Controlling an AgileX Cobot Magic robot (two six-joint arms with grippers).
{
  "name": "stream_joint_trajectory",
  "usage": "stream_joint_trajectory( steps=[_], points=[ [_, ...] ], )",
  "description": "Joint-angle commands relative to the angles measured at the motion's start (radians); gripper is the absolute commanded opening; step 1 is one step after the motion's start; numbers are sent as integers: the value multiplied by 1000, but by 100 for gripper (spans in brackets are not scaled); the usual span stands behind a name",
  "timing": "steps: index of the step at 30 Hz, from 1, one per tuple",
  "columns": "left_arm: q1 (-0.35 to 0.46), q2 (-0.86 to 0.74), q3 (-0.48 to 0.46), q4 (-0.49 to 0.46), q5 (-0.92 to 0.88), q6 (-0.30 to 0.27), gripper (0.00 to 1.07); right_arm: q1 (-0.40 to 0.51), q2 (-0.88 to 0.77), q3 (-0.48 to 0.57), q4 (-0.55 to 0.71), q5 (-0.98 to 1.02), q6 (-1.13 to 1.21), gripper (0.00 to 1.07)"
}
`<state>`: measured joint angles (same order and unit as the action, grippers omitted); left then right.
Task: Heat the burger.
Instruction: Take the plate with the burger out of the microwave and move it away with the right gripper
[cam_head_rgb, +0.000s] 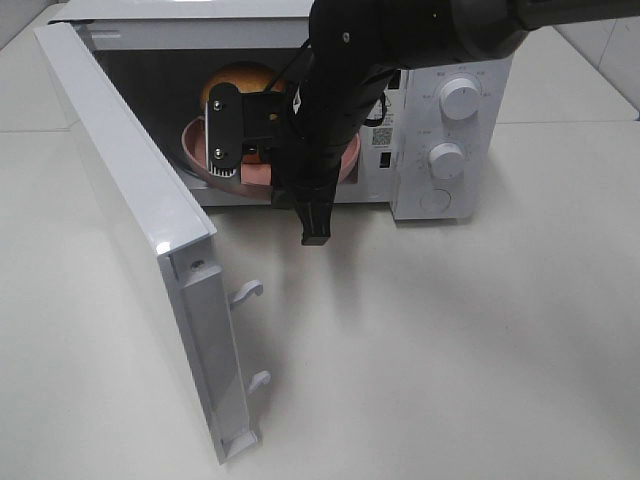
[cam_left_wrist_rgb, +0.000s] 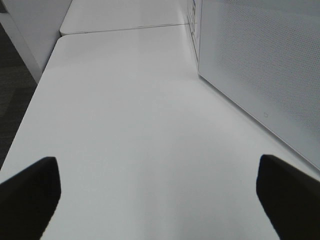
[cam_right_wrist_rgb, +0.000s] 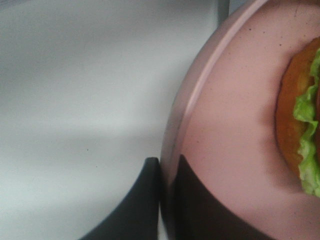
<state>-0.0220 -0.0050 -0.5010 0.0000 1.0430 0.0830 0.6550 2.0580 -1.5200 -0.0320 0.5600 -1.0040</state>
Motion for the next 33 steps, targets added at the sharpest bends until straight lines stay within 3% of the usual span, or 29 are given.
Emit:
stream_joint_trajectory(
  steps=[1,33],
  points=[
    [-2,-20,2,-9,-9,-6,101,-12,-58,36,-34,-75,1,0],
    [-2,-20,2,-9,-9,-6,101,-11,-341,369,-79,-163,-73,0]
  ],
)
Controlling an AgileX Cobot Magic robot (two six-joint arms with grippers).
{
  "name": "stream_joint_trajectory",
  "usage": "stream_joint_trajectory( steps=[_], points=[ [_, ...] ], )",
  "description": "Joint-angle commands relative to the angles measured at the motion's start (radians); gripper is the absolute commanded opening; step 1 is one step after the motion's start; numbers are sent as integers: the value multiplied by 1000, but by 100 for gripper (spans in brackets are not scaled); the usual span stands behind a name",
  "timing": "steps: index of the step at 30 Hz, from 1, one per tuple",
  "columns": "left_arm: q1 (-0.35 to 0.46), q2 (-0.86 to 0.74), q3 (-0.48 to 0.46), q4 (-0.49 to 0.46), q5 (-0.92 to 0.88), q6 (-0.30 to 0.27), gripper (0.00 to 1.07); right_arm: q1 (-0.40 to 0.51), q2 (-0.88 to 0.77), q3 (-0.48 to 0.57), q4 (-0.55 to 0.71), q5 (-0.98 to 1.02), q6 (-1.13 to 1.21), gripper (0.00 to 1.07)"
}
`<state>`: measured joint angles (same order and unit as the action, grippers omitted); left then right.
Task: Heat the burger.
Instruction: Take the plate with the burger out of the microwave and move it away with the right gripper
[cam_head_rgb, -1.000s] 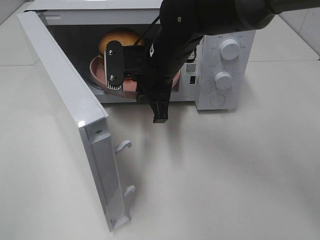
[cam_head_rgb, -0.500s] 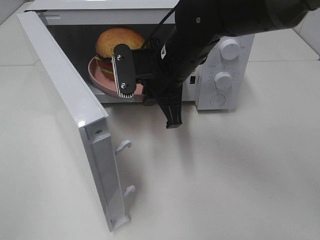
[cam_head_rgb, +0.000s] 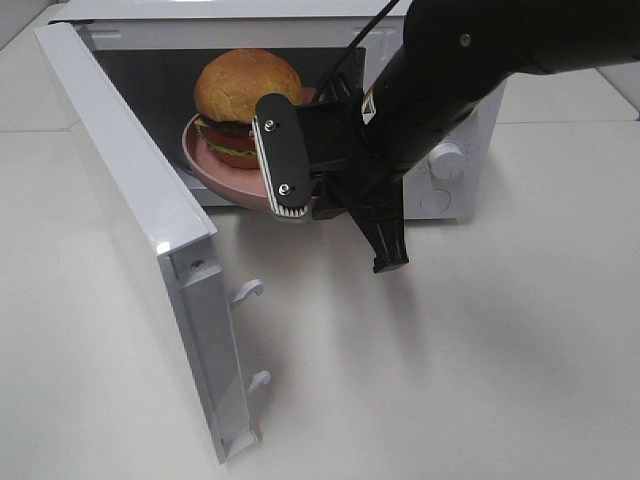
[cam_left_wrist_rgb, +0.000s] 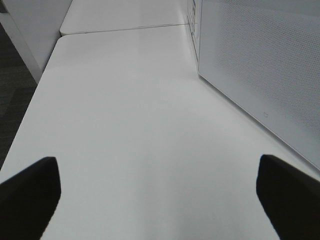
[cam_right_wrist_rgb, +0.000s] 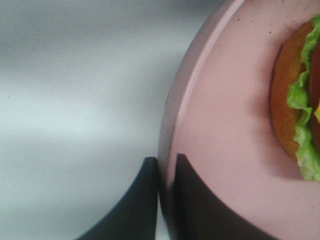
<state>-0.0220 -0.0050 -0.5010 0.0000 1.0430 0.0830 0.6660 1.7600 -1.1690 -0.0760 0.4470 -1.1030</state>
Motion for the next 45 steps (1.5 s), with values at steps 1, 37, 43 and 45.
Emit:
stream_joint_trajectory(
  steps=[1,37,43,45],
  points=[
    [-2,-20,2,-9,-9,-6,101,-22,-61,40,-35,-50,26,0],
    [-2,-20,2,-9,-9,-6,101,-22,-563,455,-69,-74,73,0],
    [-2,-20,2,-9,-9,-6,101,-22,-668,515,-95,-71,100,0],
    [-2,-20,2,-9,-9,-6,101,-22,-681,520,-96,-64,103,0]
  ],
)
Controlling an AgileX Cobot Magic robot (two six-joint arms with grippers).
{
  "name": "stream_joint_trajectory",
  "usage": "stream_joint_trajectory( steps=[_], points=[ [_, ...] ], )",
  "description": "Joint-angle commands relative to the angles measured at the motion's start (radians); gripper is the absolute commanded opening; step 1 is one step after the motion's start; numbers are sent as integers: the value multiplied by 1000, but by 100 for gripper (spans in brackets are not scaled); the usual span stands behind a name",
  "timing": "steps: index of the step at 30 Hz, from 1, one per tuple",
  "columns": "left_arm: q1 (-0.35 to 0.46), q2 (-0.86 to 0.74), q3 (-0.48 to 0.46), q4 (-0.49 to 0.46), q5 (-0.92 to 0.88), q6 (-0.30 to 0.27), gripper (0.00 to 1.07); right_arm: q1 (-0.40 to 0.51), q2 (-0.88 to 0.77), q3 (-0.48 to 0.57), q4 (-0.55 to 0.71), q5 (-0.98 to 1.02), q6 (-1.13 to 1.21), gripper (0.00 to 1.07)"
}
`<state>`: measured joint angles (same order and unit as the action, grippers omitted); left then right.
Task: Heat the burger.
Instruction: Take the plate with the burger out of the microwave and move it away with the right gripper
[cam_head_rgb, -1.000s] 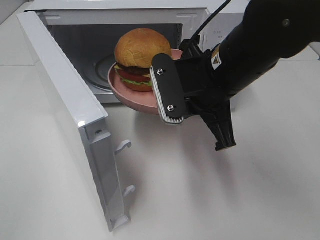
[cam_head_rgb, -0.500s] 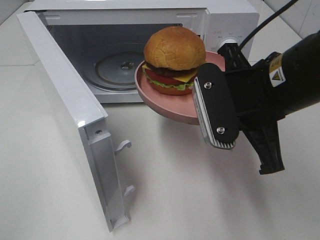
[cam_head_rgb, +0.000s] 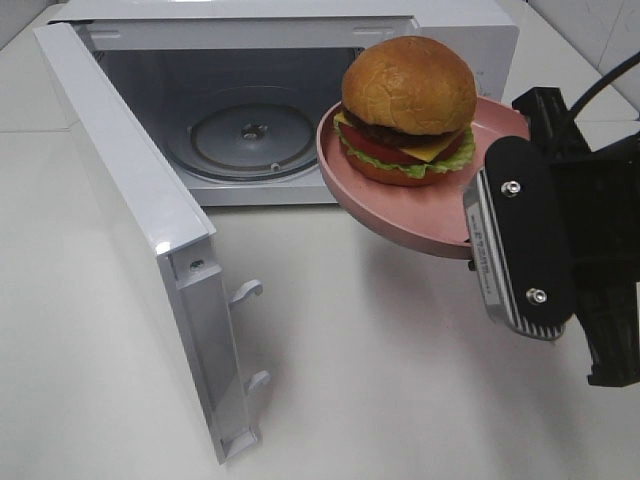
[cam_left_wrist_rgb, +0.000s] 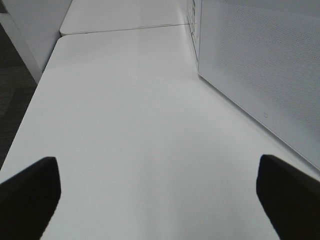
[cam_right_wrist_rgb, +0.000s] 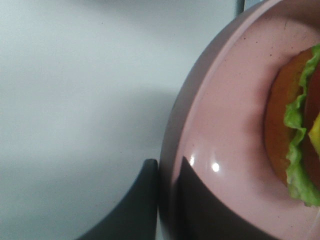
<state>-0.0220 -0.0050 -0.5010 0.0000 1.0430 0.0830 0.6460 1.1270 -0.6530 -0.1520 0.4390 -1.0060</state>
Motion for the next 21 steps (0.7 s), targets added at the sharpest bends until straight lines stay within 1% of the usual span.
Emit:
stream_joint_trajectory(
  steps=[1,4,6,8,9,11,14,18,21],
  points=[
    [-2,-20,2,-9,-9,-6,101,-3,-70,9,-37,-40,16,0],
    [-2,-20,2,-9,-9,-6,101,-6,-89,13,-64,-23,46,0],
    [-2,-20,2,-9,-9,-6,101,-6,-110,16,-115,10,92,0],
    [-2,-20,2,-9,-9,-6,101,-11,-115,17,-127,24,106,0],
    [-2,-20,2,-9,-9,-6,101,-32,-121,17,-146,52,126,0],
    [-2,-20,2,-9,-9,-6,101,-41,-123,17,-155,70,140,0],
    [-2,-20,2,-9,-9,-6,101,-75,-145,17,-203,92,201,0],
    [-2,-20,2,-9,-9,-6,101,-90,-161,17,-219,113,245,0],
    [-2,-20,2,-9,-9,-6,101,-117,-161,17,-237,166,305,0]
  ],
)
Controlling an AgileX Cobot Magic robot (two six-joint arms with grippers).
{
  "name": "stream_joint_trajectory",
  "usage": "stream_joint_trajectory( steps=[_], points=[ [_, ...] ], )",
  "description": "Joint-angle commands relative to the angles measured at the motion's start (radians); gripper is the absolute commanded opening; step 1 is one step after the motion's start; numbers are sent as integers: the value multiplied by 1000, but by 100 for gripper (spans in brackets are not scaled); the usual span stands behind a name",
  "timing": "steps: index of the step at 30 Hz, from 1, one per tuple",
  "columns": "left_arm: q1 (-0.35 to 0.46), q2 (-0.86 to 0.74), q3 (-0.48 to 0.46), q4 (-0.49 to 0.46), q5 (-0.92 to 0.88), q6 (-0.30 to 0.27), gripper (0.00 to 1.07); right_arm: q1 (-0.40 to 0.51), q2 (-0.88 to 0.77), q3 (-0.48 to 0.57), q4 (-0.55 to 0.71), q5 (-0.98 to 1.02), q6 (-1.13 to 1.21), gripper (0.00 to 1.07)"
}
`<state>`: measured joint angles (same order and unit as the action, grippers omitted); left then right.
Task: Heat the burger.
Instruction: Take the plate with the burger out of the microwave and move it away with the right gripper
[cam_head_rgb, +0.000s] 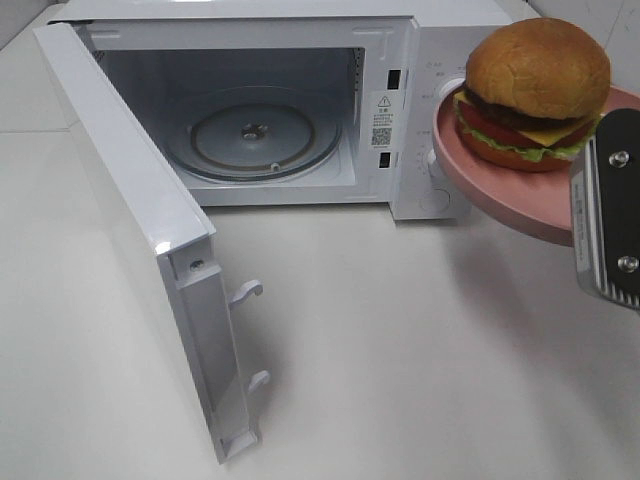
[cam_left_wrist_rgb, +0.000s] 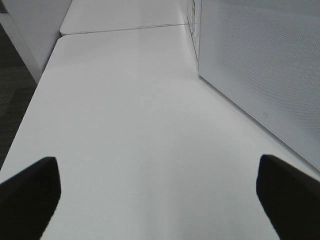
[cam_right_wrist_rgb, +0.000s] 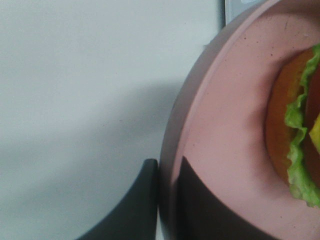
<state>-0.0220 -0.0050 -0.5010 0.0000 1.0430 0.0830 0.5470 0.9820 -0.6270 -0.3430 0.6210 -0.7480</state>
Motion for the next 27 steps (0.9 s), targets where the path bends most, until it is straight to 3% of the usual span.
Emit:
stream_joint_trajectory(
  steps=[1,12,20,27],
  points=[
    [-2,-20,2,-9,-9,-6,101,-18,-16,-9,-46,-16,47,0],
    [-2,-20,2,-9,-9,-6,101,-124,-16,-8,-150,-7,264,0],
    [-2,-20,2,-9,-9,-6,101,-188,-16,69,-206,-33,449,1],
    [-2,-20,2,-9,-9,-6,101,-276,-16,89,-389,-4,708,1]
  ],
)
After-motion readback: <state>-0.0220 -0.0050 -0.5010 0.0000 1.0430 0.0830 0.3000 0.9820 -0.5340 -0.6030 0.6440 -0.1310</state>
